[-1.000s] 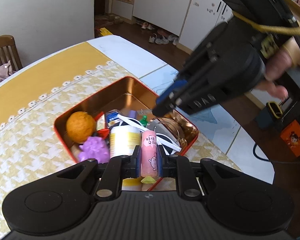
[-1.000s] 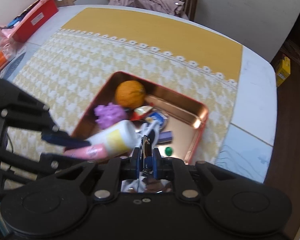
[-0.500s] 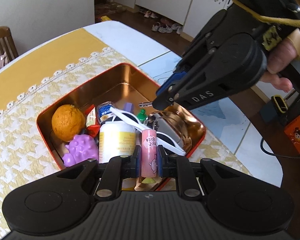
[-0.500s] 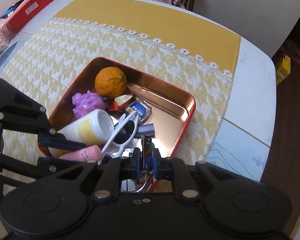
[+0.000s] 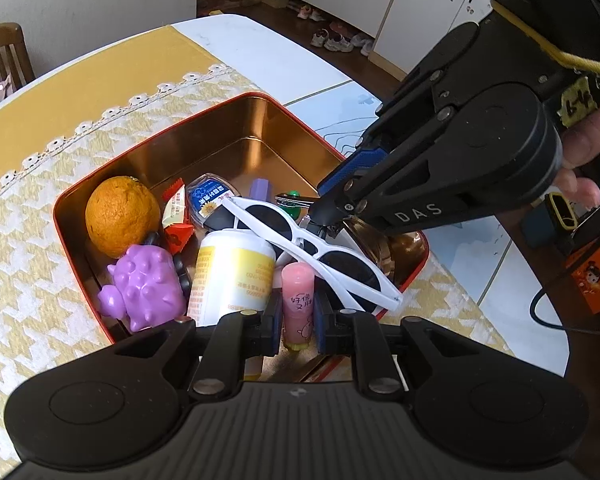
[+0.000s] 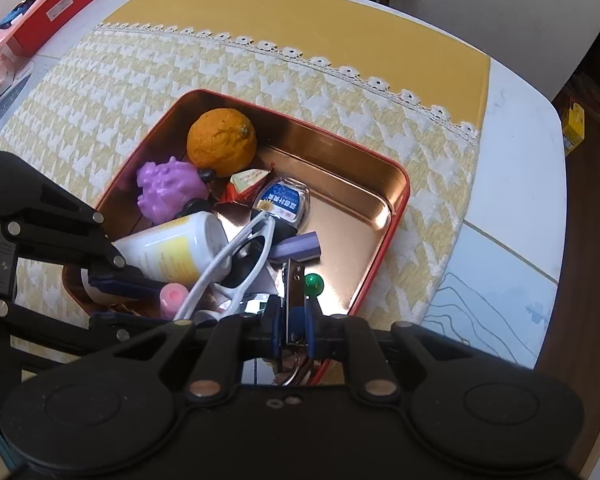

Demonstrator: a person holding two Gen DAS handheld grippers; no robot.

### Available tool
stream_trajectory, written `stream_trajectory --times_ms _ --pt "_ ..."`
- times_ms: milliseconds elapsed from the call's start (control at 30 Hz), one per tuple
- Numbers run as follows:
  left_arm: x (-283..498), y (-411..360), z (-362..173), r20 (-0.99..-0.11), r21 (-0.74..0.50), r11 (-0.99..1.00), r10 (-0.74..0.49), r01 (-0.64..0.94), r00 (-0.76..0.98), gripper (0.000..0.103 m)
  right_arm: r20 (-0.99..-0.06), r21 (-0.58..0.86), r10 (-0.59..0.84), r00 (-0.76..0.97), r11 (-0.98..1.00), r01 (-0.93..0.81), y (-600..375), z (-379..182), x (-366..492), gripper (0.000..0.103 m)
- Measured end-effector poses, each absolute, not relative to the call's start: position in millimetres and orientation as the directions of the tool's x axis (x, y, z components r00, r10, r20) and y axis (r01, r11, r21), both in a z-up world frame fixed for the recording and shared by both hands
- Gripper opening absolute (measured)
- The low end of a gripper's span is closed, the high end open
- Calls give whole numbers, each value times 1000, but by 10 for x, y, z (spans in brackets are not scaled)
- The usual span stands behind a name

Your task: Organize rigid objects

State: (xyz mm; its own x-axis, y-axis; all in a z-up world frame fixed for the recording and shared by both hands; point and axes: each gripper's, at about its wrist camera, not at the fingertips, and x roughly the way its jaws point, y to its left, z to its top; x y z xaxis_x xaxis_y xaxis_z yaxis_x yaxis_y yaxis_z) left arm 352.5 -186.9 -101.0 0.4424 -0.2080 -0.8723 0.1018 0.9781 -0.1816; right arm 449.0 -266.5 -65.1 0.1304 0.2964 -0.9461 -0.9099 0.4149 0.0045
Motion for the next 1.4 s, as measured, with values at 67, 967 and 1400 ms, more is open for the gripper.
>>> stream_trajectory --times_ms 67,967,1400 --pt "3508 -1869 -1007 -872 -186 978 -209 95 442 15 -945 -3 295 139 417 -909 -2667 -639 4475 16" --pt "3058 -1761 -616 -827 -190 982 -153 -12 540 16 -913 -4 369 176 422 -906 -2949 -229 3897 34" --pt "2642 -1679 -483 -803 -150 985 -69 -88 592 16 -885 8 426 187 415 -910 -3036 -177 3468 46"
